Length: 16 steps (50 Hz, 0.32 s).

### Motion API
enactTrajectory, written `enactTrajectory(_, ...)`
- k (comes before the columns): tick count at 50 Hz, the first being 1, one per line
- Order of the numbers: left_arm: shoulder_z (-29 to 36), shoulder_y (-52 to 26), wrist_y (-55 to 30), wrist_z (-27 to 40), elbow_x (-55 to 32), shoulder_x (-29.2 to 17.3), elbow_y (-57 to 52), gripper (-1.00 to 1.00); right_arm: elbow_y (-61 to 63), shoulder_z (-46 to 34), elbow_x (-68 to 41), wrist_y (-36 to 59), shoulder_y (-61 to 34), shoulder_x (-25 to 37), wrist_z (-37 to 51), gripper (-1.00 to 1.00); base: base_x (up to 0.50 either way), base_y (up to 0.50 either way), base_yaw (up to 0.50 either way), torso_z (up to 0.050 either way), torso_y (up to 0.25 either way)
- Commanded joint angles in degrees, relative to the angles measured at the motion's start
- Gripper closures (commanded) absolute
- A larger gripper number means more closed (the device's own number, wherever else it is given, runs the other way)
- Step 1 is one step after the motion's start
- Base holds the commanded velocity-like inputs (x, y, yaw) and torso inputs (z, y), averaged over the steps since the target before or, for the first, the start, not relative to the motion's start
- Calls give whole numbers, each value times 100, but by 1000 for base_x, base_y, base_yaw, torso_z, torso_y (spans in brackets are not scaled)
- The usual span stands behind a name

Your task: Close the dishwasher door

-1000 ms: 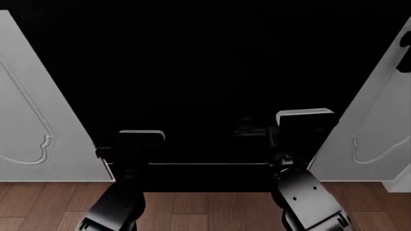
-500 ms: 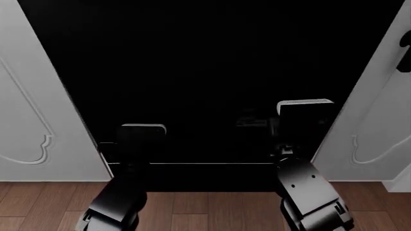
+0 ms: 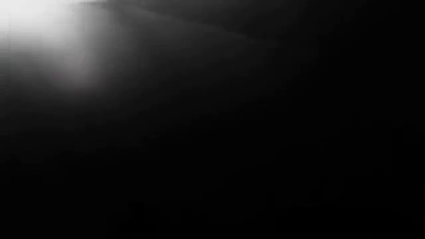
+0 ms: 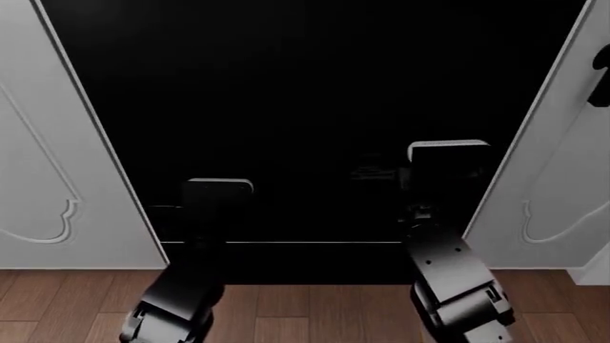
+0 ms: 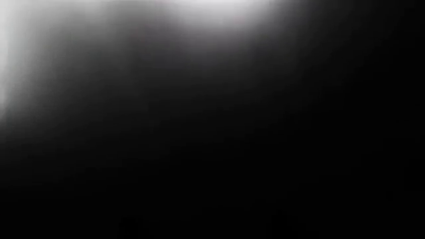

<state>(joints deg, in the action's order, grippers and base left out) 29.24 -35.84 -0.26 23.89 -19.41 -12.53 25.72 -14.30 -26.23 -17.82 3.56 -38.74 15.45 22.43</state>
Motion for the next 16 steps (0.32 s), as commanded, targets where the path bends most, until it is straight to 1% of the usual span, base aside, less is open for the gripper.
enactTrajectory(1,-179,-632,188,-201,268,88,434,-100,-591,45,-38,-94,-303,-100,-119,-100,36,0,-3,0,0)
enactTrajectory(8,-143,-765,324,-245,318,171,766,-100,-916,21,56,-202,-441,-169,-93,-100,43,0,-2,0,-3)
enactTrajectory(16,-145,-739,291,-222,295,132,698,-100,-860,26,6,-178,-395,-139,-106,-100,47,0,-2,0,-8)
